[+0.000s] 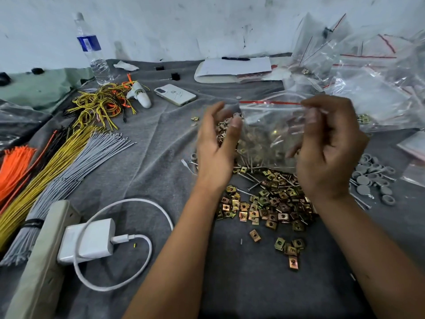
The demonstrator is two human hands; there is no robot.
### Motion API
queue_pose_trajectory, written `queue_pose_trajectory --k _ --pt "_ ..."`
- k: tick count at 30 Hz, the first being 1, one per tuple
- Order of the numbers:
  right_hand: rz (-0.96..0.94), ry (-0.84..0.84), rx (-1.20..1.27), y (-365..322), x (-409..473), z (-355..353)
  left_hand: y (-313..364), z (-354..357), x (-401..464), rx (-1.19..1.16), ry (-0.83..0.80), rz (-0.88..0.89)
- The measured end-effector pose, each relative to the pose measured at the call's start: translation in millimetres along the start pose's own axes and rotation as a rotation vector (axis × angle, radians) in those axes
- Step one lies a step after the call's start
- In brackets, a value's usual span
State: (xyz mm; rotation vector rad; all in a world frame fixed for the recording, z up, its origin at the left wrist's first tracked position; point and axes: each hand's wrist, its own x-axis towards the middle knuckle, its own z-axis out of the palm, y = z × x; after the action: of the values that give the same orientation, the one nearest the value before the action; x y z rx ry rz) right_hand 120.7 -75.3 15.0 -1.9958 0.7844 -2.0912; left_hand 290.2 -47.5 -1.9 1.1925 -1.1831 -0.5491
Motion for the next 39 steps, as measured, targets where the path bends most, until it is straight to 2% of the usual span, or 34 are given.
queue_pose_trajectory --k 3,6,10,15,17,19,22,24,29,34,37,39 --pt "0.056 0.071 0.057 1 5 -4 0 4 -3 -0.047 -0.200 0.008" --pt "0.162 0.098 0.143 1 9 -4 -2 6 -4 -0.047 -0.295 0.025" --pt "0.336 0.013 0.192 4 8 0 -5 10 -4 -0.001 -0.234 -0.001" --pt "0.698 -0.374 0.067 13 -2 8 -4 9 2 -0.201 -0.024 -0.177" --pt "0.711 -0.412 0.041 18 -5 10 -2 9 3 -0.287 0.023 -0.244" --pt "0.707 -0.348 0.038 21 -6 11 0 9 2 -0.351 0.033 -0.300" --pt "0.675 -0.265 -0.025 24 -7 8 5 12 1 -0.344 0.041 -0.319" --pt "0.683 -0.273 0.029 25 -6 5 5 11 0 -0.340 0.058 -0.322" --pt "0.783 -0.566 0.229 20 1 -2 8 -6 8 -0.481 0.154 -0.346" --pt "0.843 -0.635 0.275 23 5 -7 -2 -13 14 -0.333 0.349 -0.285" --pt "0.887 -0.758 0.338 25 10 -15 -5 -17 16 -0.358 0.321 -0.293" --pt "0.911 -0.750 0.348 27 10 -17 -5 -18 16 -0.394 0.238 -0.309"
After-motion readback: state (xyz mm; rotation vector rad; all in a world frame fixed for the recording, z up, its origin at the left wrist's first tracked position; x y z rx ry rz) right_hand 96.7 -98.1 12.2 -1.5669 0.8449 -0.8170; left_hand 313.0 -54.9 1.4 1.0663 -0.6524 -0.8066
